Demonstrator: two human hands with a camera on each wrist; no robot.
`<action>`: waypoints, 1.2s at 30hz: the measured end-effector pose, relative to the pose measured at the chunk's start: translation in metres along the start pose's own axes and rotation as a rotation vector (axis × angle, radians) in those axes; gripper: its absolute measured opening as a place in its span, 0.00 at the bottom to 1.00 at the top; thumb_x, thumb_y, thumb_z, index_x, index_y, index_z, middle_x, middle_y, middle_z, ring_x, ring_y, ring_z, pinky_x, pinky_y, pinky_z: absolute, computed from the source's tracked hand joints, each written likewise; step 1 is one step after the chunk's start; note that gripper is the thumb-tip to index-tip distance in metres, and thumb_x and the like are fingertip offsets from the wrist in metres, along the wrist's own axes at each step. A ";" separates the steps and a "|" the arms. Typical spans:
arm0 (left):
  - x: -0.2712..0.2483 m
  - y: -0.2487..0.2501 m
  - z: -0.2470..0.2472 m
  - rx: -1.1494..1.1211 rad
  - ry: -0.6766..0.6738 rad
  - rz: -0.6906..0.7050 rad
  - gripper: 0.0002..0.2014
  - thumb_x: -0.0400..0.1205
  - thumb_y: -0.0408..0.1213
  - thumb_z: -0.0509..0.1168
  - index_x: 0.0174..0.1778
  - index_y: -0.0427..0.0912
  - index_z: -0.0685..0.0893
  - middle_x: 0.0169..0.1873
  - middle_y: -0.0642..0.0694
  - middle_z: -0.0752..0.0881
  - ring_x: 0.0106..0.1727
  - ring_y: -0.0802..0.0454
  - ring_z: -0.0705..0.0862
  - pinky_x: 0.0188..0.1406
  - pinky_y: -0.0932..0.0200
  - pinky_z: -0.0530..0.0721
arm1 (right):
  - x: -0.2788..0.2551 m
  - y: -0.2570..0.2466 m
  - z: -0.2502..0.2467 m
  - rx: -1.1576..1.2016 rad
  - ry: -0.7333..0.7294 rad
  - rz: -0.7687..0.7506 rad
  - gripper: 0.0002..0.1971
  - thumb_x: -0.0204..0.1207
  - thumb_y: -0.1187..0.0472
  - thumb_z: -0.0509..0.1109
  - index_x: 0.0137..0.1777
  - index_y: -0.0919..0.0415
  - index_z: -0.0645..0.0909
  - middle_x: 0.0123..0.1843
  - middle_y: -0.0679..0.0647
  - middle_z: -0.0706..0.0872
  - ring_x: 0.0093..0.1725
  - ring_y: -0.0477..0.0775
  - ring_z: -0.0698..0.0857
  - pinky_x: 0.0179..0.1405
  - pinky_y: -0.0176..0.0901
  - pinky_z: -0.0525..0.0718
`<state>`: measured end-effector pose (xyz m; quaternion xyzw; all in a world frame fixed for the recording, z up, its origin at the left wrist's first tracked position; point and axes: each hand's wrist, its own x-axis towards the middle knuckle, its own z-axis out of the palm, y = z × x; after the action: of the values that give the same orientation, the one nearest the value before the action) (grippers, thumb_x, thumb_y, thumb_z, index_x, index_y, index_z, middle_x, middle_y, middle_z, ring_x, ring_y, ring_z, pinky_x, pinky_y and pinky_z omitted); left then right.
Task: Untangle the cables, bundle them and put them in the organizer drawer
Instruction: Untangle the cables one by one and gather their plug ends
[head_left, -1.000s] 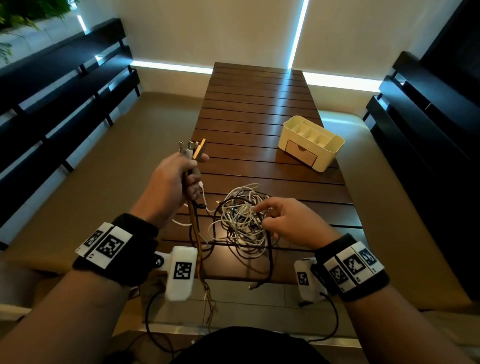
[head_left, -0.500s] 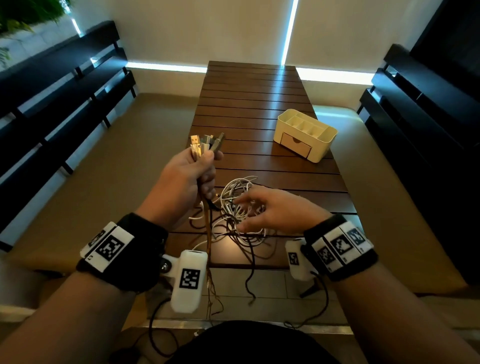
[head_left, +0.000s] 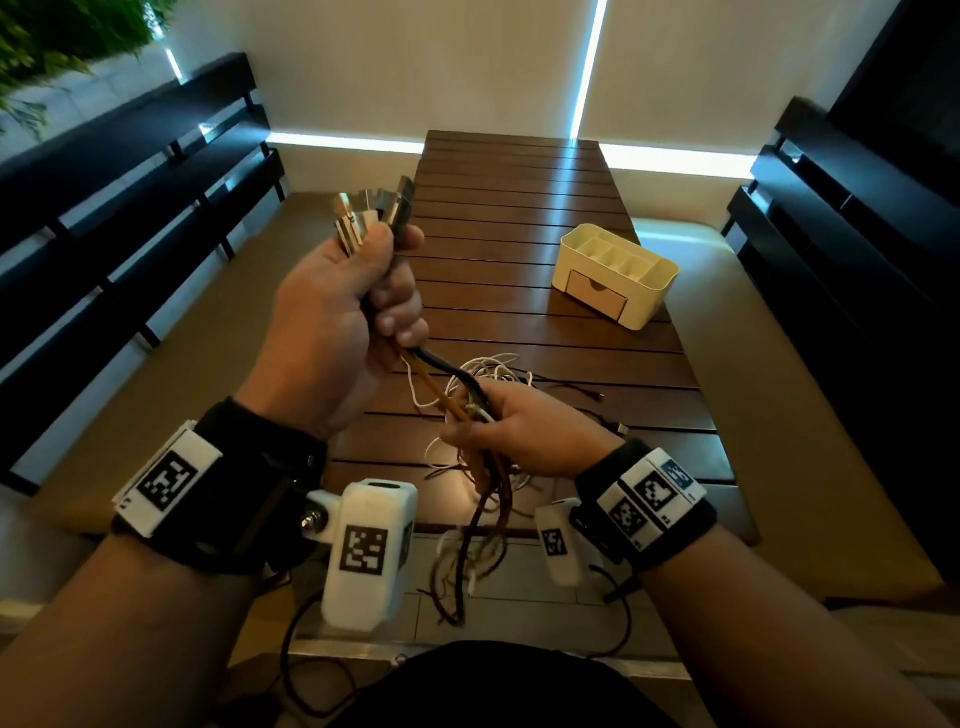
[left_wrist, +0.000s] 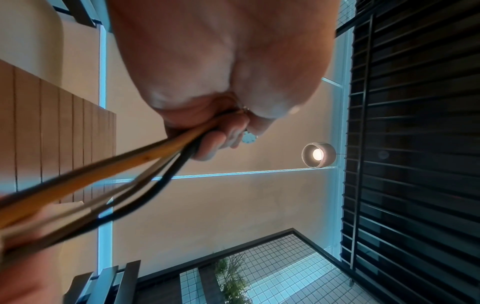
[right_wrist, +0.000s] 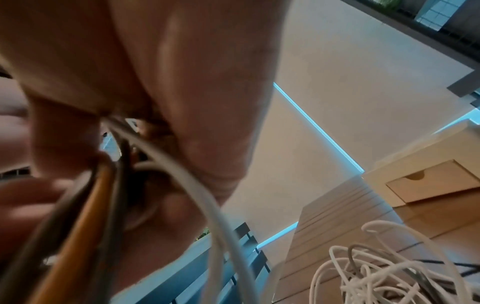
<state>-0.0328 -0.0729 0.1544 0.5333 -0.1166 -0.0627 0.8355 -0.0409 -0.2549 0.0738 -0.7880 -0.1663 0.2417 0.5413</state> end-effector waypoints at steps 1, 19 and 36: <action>0.000 0.001 0.001 0.004 -0.003 0.001 0.14 0.92 0.42 0.50 0.55 0.40 0.79 0.27 0.52 0.66 0.24 0.59 0.65 0.24 0.64 0.70 | -0.002 0.003 0.000 0.014 -0.047 0.015 0.11 0.83 0.56 0.69 0.58 0.62 0.78 0.45 0.56 0.86 0.44 0.56 0.89 0.48 0.46 0.90; -0.004 -0.061 -0.006 0.061 0.067 -0.208 0.12 0.91 0.40 0.54 0.57 0.36 0.79 0.26 0.51 0.68 0.24 0.57 0.67 0.26 0.61 0.72 | 0.006 0.023 0.006 0.017 0.037 -0.006 0.33 0.69 0.48 0.82 0.73 0.43 0.74 0.71 0.43 0.82 0.74 0.45 0.77 0.73 0.50 0.75; 0.011 -0.028 -0.008 -0.005 0.117 -0.099 0.13 0.92 0.42 0.52 0.56 0.38 0.77 0.27 0.52 0.65 0.25 0.57 0.63 0.25 0.64 0.68 | 0.001 0.129 -0.002 -0.439 -0.107 0.476 0.29 0.70 0.32 0.73 0.66 0.44 0.77 0.65 0.45 0.80 0.62 0.49 0.82 0.66 0.54 0.82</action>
<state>-0.0193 -0.0801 0.1271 0.5392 -0.0410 -0.0731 0.8380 -0.0382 -0.3022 -0.0460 -0.8888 -0.0537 0.3608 0.2773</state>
